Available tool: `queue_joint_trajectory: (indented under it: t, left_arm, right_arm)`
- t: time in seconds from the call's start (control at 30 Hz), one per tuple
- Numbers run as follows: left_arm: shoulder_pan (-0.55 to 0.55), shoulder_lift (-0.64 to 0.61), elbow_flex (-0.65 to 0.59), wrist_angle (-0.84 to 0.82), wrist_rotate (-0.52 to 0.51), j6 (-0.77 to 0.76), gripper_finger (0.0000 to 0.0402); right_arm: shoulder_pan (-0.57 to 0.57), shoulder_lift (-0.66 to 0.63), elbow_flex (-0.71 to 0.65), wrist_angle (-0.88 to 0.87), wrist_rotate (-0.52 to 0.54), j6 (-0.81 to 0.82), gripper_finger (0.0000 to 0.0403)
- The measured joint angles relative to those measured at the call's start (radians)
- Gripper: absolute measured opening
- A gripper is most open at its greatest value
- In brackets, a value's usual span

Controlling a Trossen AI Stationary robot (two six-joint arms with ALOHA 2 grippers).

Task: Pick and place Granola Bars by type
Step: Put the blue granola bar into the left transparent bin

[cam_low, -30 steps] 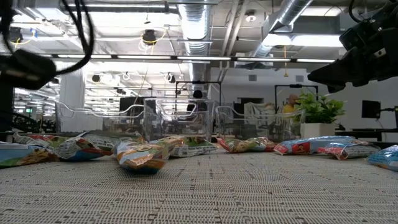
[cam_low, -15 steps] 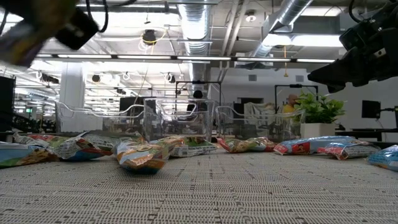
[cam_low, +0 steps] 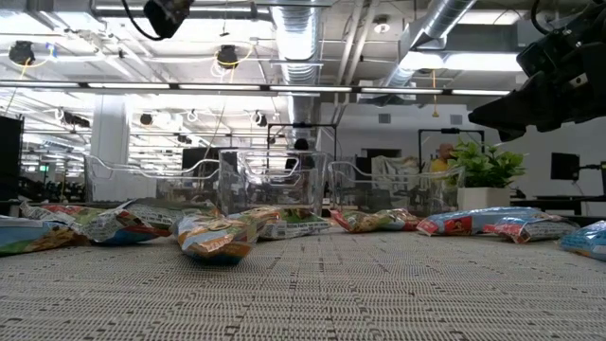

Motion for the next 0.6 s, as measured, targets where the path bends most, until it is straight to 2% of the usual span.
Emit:
queue_joint_trajectory:
  t: [0.2,0.3,0.6]
  left_arm:
    - [0.068,0.000,0.000,0.011,-0.014,-0.019,0.0053]
    - [0.124,0.000,0.000,0.005,-0.053,-0.019,0.0053]
    - [0.410,0.000,0.000,-0.076,-0.330,-0.019,0.0053]
  right_arm:
    - [0.000,0.000,0.000,0.000,0.000,0.000,0.0059]
    - [0.000,0.000,0.000,0.000,0.000,0.000,0.0059]
    - [0.000,0.000,0.000,0.000,0.000,0.000,0.0059]
